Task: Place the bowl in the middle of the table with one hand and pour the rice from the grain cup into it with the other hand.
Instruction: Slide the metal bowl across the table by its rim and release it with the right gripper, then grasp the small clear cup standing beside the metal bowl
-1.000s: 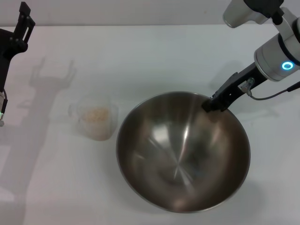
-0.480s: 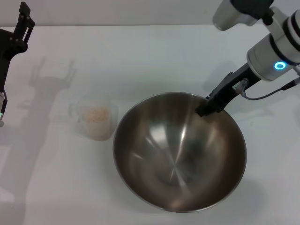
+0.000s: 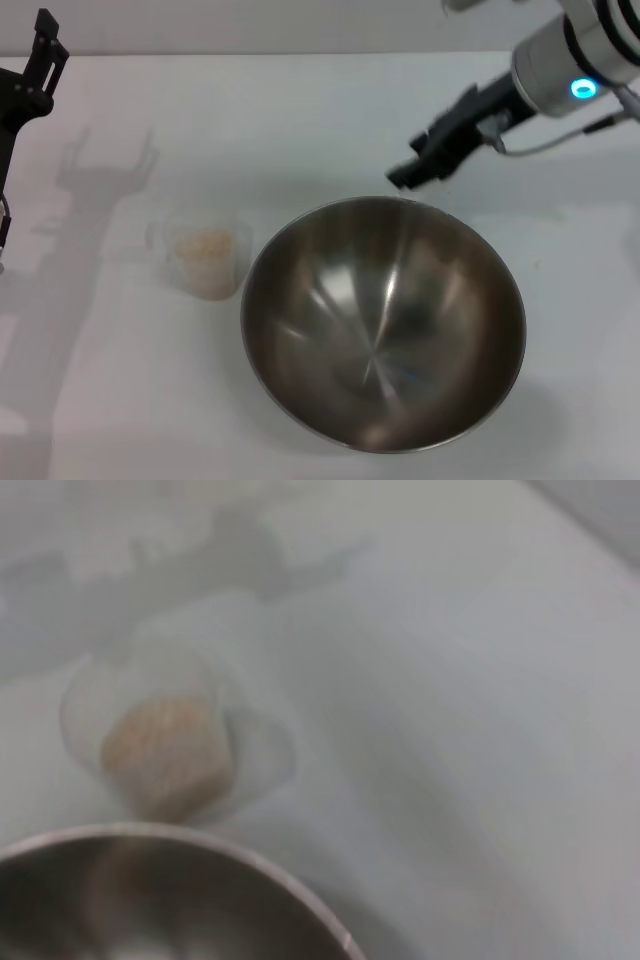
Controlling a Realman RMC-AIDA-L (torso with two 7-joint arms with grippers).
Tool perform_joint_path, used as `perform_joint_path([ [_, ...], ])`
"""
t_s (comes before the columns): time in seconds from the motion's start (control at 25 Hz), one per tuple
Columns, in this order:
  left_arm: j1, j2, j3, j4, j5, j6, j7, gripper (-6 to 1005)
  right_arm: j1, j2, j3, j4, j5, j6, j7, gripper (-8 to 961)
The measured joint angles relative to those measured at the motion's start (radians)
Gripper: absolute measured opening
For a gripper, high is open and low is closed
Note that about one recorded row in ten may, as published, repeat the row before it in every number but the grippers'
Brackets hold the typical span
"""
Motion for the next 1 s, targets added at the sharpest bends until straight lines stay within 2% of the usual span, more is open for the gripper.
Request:
perform_joint_path([
  [0.2,0.009,0.001,-0.013,0.003,0.0,0.013,0.0,813,-0.029,0.002,-0.062,-0.092,0.013,-0.149,-0.003,505],
  [0.28,0.012,0.002,-0.022,0.003,0.0,0.016,0.0,813,-0.089,0.003,-0.15,-0.178,-0.011,-0.304,-0.003,505],
  [0.36,0.013,0.002,-0.024,0.003,0.0,0.016,0.0,813,-0.11,0.003,-0.179,-0.201,-0.026,-0.355,-0.002,505],
  [0.52,0.014,0.003,-0.026,0.002,0.0,0.016,0.0,813,-0.24,0.007,-0.342,-0.291,-0.147,-0.646,0.005,504],
  [0.6,0.014,0.003,-0.026,0.002,0.0,0.017,0.0,813,-0.307,0.009,-0.418,-0.307,-0.211,-0.809,0.01,504],
  [0.64,0.014,0.003,-0.026,0.002,0.0,0.017,0.0,813,-0.374,0.011,-0.486,-0.308,-0.263,-1.001,0.017,504],
  [0.68,0.014,0.003,-0.026,0.002,0.0,0.017,0.0,813,-0.374,0.011,-0.486,-0.308,-0.263,-1.001,0.017,504],
  [0.8,0.013,0.002,-0.026,0.002,0.0,0.016,0.0,813,-0.474,0.013,-0.571,-0.257,-0.29,-1.351,0.019,504],
  [0.84,0.013,0.002,-0.026,0.002,0.0,0.016,0.0,813,-0.518,0.013,-0.611,-0.185,-0.288,-1.592,0.029,505],
  [0.88,0.013,0.002,-0.026,0.002,0.0,0.016,0.0,813,-0.518,0.013,-0.611,-0.185,-0.288,-1.592,0.029,505],
  [1.0,0.013,0.001,-0.025,0.002,0.0,0.016,0.0,813,-0.544,0.014,-0.67,-0.015,-0.283,-1.963,0.115,505],
])
